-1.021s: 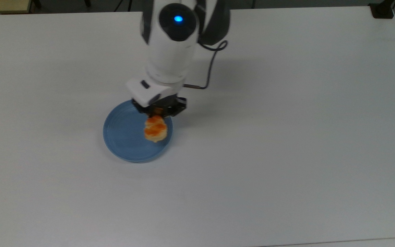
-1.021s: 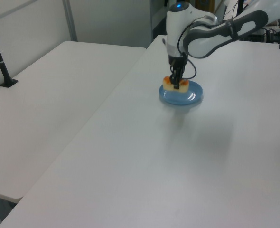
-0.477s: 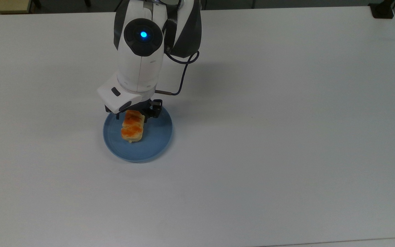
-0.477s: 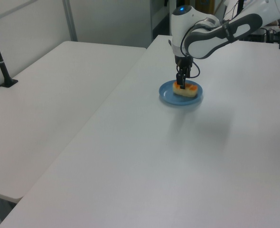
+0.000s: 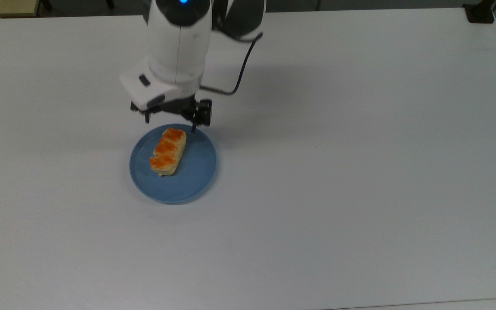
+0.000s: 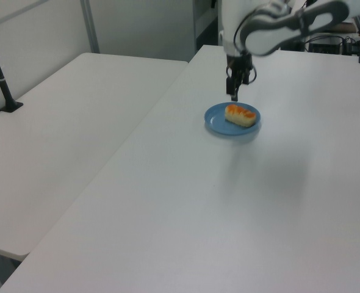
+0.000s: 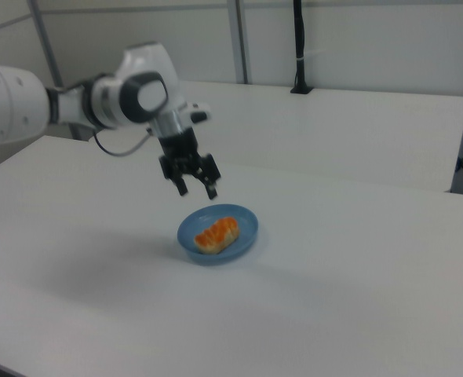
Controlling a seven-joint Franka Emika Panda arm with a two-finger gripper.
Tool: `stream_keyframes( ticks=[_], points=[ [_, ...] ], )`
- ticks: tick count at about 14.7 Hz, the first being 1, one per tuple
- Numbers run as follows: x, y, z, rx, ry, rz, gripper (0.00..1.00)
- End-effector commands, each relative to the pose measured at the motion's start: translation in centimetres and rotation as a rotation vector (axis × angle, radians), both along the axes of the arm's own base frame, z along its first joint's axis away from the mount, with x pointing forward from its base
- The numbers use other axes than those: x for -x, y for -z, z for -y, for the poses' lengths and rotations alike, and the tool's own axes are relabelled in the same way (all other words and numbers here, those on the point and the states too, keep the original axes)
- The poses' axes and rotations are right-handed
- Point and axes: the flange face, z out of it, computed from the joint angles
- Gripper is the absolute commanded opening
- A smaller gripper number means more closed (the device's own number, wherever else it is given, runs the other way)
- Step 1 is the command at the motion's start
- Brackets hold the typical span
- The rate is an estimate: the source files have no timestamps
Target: Put the bread on a plate
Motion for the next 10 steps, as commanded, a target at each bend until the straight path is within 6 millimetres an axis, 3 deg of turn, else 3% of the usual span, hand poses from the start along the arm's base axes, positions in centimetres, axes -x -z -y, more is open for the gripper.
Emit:
stream_keyframes(
  ticks=[1, 5, 10],
  points=[
    [4.9, -8.3, 0.2, -0.097, 0.019, -0.009, 1.00],
    [8.4, -14.4, 2.0, -0.190, -0.013, 0.018, 1.00],
    [8.7, -15.0, 4.3, -0.191, 0.015, 0.035, 1.00]
  ],
)
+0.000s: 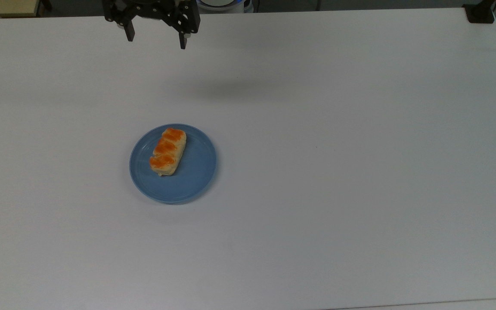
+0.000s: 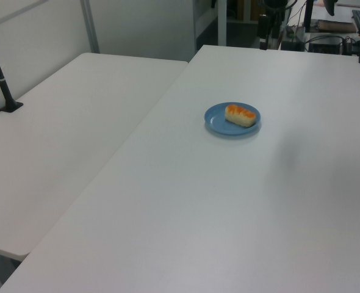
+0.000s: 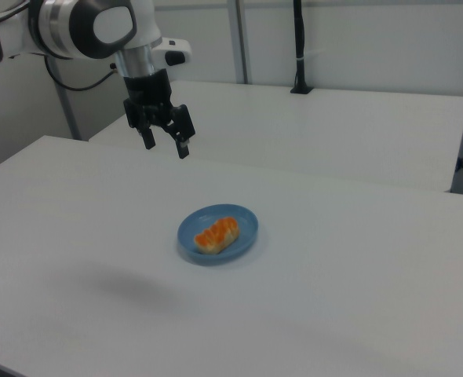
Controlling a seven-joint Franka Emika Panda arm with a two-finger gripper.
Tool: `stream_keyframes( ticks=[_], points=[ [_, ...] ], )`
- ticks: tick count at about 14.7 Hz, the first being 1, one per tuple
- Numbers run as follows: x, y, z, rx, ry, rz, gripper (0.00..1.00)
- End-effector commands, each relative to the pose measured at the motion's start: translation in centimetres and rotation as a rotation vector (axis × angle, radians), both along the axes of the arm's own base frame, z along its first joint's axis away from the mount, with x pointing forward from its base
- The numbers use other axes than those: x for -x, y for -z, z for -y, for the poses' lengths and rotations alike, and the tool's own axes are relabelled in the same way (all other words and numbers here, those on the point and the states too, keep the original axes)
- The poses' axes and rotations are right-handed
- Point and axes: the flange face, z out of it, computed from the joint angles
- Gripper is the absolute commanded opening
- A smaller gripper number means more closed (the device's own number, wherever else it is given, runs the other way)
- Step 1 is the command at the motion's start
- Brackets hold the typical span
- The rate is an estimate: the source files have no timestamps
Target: Put the bread on a plate
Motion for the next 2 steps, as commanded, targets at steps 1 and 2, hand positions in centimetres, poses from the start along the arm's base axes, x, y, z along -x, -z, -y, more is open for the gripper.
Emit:
stream_keyframes(
  ticks=[1, 2],
  points=[
    [0.69, 0.41, 0.70, -0.023, -0.001, -0.011, 1.00],
    [0.72, 0.59, 0.35, -0.024, -0.001, -0.018, 1.00]
  ],
)
